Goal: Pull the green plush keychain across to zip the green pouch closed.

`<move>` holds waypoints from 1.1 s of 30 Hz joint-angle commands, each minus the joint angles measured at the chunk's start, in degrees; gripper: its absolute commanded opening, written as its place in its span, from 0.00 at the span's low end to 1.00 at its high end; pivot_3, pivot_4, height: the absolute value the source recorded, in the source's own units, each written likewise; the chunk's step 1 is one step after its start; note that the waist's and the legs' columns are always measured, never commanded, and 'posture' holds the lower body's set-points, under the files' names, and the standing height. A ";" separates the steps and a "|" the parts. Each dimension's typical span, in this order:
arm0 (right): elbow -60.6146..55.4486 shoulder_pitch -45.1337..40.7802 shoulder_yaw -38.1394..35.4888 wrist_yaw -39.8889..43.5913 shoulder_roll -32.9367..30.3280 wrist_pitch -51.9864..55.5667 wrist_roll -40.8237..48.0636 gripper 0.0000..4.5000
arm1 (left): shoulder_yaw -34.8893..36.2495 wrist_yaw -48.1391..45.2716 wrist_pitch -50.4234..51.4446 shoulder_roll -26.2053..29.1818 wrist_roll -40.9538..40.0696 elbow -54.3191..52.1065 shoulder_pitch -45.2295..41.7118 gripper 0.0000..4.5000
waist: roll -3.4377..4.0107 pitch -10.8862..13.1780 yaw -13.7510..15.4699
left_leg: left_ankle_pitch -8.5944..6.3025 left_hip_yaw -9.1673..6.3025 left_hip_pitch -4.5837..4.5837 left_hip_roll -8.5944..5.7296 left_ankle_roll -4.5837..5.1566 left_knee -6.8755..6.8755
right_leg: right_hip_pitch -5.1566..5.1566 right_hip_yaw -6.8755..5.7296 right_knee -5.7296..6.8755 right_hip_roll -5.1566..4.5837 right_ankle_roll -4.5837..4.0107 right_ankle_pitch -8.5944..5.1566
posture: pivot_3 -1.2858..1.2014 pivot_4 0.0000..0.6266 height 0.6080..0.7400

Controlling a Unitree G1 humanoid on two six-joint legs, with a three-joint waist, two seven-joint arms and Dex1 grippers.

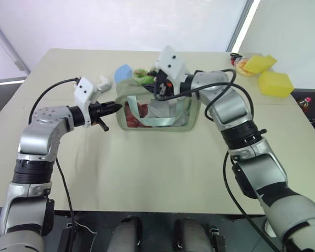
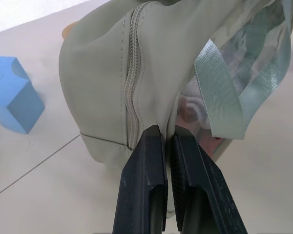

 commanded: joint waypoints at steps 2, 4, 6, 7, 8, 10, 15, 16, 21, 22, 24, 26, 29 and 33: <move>-2.49 -1.38 -2.28 0.19 -0.01 0.28 0.70 0.02 | 0.09 0.12 -0.46 0.37 -0.03 -1.08 -0.62 0.00 | 0.00 0.00 0.01 | 0.00 0.00 0.00 0.00 0.00 0.00 | 0.00 0.00 0.00 0.00 0.00 0.00 | 0.52 0.24 1.00; -3.84 -1.18 -3.87 -0.48 -0.58 1.74 1.43 0.02 | -0.16 0.11 -0.57 0.19 0.08 -0.84 -0.86 0.00 | 0.00 0.00 0.02 | 0.00 0.00 0.00 0.00 0.00 0.00 | 0.00 0.00 0.00 0.00 0.00 0.00 | 0.52 0.24 1.00; -5.52 -0.86 -6.40 -2.31 -1.01 4.03 2.20 0.02 | -0.28 0.06 -0.58 0.09 0.03 -0.73 -0.97 0.00 | 0.00 0.00 0.12 | 0.00 0.00 0.00 0.00 0.00 0.00 | 0.00 0.00 0.00 0.00 0.00 0.00 | 0.52 0.24 1.00; -6.59 -0.42 -8.86 -5.30 -1.84 5.64 1.72 0.02 | -0.38 0.00 -0.69 0.07 0.08 -0.57 -1.01 0.00 | 0.00 0.00 0.17 | 0.00 0.00 -0.01 0.00 0.00 0.00 | 0.00 0.00 0.00 0.00 0.00 0.00 | 0.52 0.24 1.00; -7.49 -0.09 -10.50 -7.54 -2.39 6.93 1.34 0.02 | -0.40 -0.08 -0.77 0.13 0.09 -0.49 -0.99 0.00 | 0.00 0.00 0.25 | 0.00 -0.01 -0.01 0.00 0.00 0.00 | 0.00 0.00 0.00 -0.01 0.00 0.00 | 0.52 0.24 1.00; -10.92 2.61 -15.19 -13.12 -5.87 11.24 -0.71 0.02 | -0.46 -0.20 -0.85 0.21 0.13 -0.18 -1.05 0.00 | 0.00 0.00 0.51 | 0.00 -0.01 -0.01 0.00 -0.01 0.00 | 0.02 0.00 -0.01 -0.02 0.00 0.00 | 0.52 0.24 1.00; -20.81 15.96 -17.84 -19.39 -19.52 16.71 -9.76 0.02 | -1.55 -1.27 -2.10 0.87 1.08 2.00 -1.25 0.00 | 0.00 0.00 1.47 | -0.02 0.07 -0.10 -0.15 0.00 0.03 | 0.08 0.07 -0.10 -0.13 0.00 0.00 | 0.52 0.24 1.00; -21.71 18.19 -18.48 -20.79 -21.18 17.40 -11.07 0.02 | -1.85 -1.53 -2.43 0.86 1.20 2.62 -1.52 0.00 | 0.00 0.00 1.26 | -0.02 0.10 -0.09 -0.15 0.01 0.03 | 0.06 0.08 -0.10 -0.13 0.00 0.00 | 0.52 0.24 1.00; -24.21 25.70 -20.51 -27.35 -23.70 18.67 -15.43 0.02 | -3.44 -2.78 -4.00 0.71 1.65 5.59 -3.63 0.00 | 0.21 0.00 0.24 | -0.01 0.15 0.00 -0.08 0.00 -0.11 | -0.02 0.09 -0.06 -0.04 0.00 0.00 | 0.52 0.24 1.00; -24.60 27.13 -20.42 -28.04 -22.87 18.90 -15.30 0.02 | -3.72 -2.86 -4.24 0.61 1.68 6.09 -4.02 0.00 | 0.21 0.01 0.26 | -0.01 0.13 0.00 -0.07 0.00 -0.12 | -0.01 0.09 -0.07 -0.04 0.00 0.00 | 0.52 0.24 1.00; -25.33 30.28 -18.77 -28.28 -20.22 19.58 -14.02 0.02 | -4.29 -3.13 -4.67 0.44 1.82 6.85 -4.54 0.00 | 0.19 0.00 0.29 | -0.01 0.12 -0.01 -0.08 0.00 -0.10 | 0.01 0.10 -0.09 -0.04 0.00 0.00 | 0.52 0.24 1.00; -25.98 33.13 -16.70 -28.20 -15.55 20.03 -11.66 0.02 | -4.78 -3.36 -4.96 0.36 1.93 7.15 -4.68 0.00 | 0.16 -0.02 0.27 | -0.01 0.12 0.00 -0.07 0.00 -0.07 | 0.05 0.09 -0.09 -0.04 0.00 0.00 | 0.52 0.24 1.00; -26.97 37.02 -14.76 -27.89 -5.59 22.45 -7.23 0.02 | -5.00 -3.43 -5.19 0.36 2.03 7.42 -4.89 0.00 | 0.17 -0.03 -0.03 | -0.01 0.11 0.09 -0.02 0.00 -0.08 | 0.09 0.10 -0.07 0.02 0.00 0.00 | 0.52 0.24 1.00; -27.09 39.68 -8.64 -23.91 -4.62 22.38 -7.51 0.02 | -4.84 -3.46 -5.12 0.65 2.03 6.88 -4.51 0.00 | 0.21 -0.02 0.03 | -0.01 0.08 0.09 0.00 0.00 -0.11 | 0.03 0.23 -0.06 0.05 0.00 0.00 | 0.52 0.24 1.00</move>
